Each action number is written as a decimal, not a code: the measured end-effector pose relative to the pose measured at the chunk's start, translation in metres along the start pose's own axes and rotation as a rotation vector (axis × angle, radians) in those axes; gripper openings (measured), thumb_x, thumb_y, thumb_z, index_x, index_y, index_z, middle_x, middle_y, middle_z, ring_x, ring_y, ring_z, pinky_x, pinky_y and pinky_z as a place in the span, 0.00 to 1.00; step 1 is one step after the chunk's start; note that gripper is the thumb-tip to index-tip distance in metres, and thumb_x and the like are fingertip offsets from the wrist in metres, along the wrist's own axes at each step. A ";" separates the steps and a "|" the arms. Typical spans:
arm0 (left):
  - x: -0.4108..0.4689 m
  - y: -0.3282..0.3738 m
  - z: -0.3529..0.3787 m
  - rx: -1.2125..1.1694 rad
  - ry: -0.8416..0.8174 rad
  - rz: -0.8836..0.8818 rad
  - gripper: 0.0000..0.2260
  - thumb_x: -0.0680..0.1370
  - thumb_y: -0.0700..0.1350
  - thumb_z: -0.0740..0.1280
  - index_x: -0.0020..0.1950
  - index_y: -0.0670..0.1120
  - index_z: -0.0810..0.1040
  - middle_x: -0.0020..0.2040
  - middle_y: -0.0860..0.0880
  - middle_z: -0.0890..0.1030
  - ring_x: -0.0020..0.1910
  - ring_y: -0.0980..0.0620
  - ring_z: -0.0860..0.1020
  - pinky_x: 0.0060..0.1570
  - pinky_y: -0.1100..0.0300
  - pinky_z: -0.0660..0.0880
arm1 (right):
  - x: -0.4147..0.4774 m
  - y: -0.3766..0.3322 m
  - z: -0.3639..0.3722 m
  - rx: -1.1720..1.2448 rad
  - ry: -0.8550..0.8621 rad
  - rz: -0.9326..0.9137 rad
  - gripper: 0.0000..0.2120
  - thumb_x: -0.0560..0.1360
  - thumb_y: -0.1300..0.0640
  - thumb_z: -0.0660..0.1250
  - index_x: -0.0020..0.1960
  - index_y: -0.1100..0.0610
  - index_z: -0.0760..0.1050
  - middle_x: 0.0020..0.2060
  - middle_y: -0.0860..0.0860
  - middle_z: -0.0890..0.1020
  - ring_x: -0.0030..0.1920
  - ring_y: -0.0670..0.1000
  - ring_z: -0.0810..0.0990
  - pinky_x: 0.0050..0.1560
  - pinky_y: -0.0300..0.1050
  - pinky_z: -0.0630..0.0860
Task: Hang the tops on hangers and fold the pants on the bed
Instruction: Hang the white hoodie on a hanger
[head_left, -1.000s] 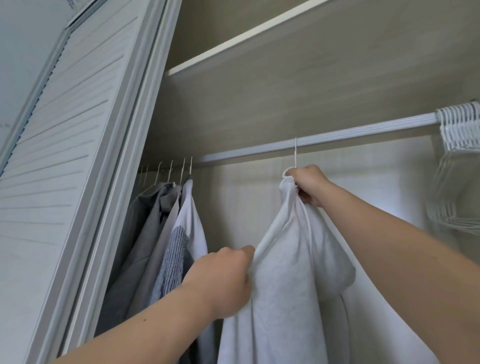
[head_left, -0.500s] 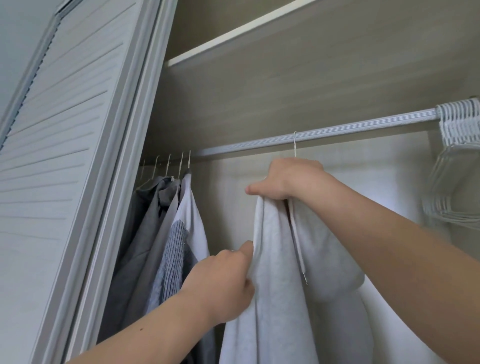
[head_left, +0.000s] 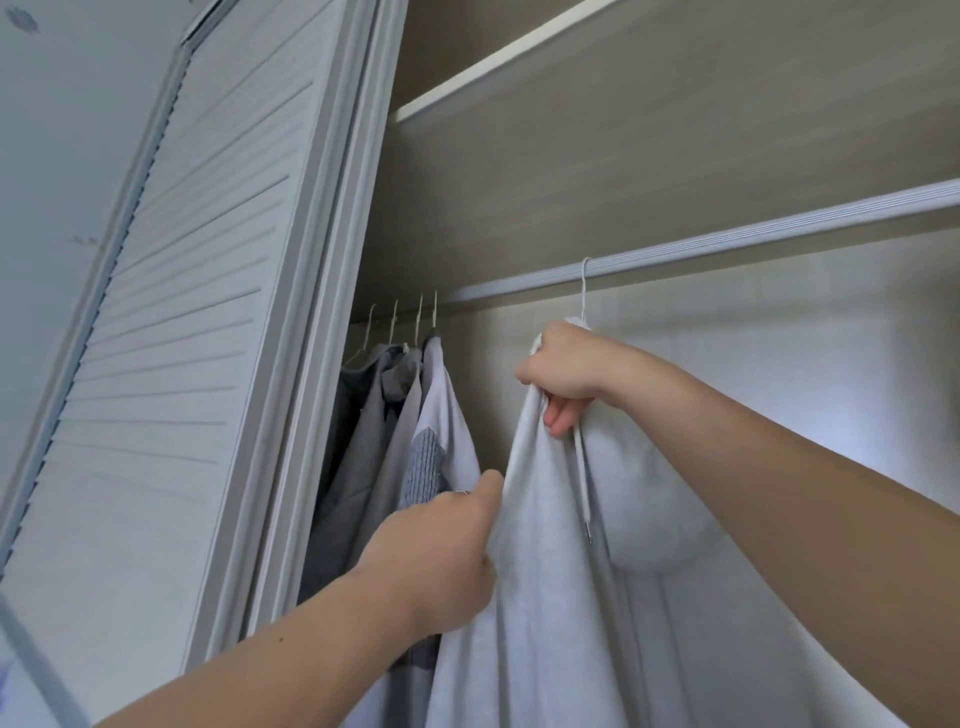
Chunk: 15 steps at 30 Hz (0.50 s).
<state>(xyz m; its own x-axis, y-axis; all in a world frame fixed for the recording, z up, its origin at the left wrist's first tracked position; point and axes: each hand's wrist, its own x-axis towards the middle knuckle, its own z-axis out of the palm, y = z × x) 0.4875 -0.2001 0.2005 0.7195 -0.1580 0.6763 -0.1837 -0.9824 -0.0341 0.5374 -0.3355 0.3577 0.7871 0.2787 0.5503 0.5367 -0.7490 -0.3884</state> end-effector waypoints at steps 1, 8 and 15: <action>-0.001 -0.004 -0.001 0.003 0.005 -0.006 0.10 0.77 0.41 0.59 0.52 0.50 0.59 0.41 0.51 0.71 0.38 0.46 0.73 0.32 0.54 0.63 | 0.004 -0.002 0.003 0.028 -0.007 -0.015 0.09 0.78 0.61 0.58 0.44 0.67 0.70 0.29 0.65 0.81 0.26 0.60 0.82 0.25 0.40 0.77; -0.004 -0.029 -0.005 0.030 -0.006 -0.086 0.13 0.77 0.40 0.60 0.58 0.51 0.62 0.44 0.50 0.74 0.41 0.45 0.78 0.39 0.50 0.76 | 0.042 -0.010 0.019 0.138 -0.013 -0.100 0.08 0.78 0.67 0.56 0.46 0.68 0.72 0.35 0.64 0.81 0.24 0.55 0.81 0.28 0.45 0.81; -0.006 -0.044 -0.005 0.046 -0.061 -0.156 0.17 0.76 0.38 0.60 0.62 0.53 0.64 0.47 0.50 0.75 0.42 0.46 0.78 0.43 0.48 0.78 | 0.073 0.005 0.032 0.215 -0.017 -0.098 0.17 0.77 0.74 0.50 0.58 0.72 0.75 0.49 0.75 0.81 0.24 0.60 0.81 0.30 0.55 0.82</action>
<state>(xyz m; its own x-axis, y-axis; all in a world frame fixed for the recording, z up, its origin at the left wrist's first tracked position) 0.4879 -0.1557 0.2017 0.7766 -0.0075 0.6300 -0.0365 -0.9988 0.0331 0.6071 -0.2998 0.3721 0.7322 0.3553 0.5811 0.6617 -0.5732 -0.4833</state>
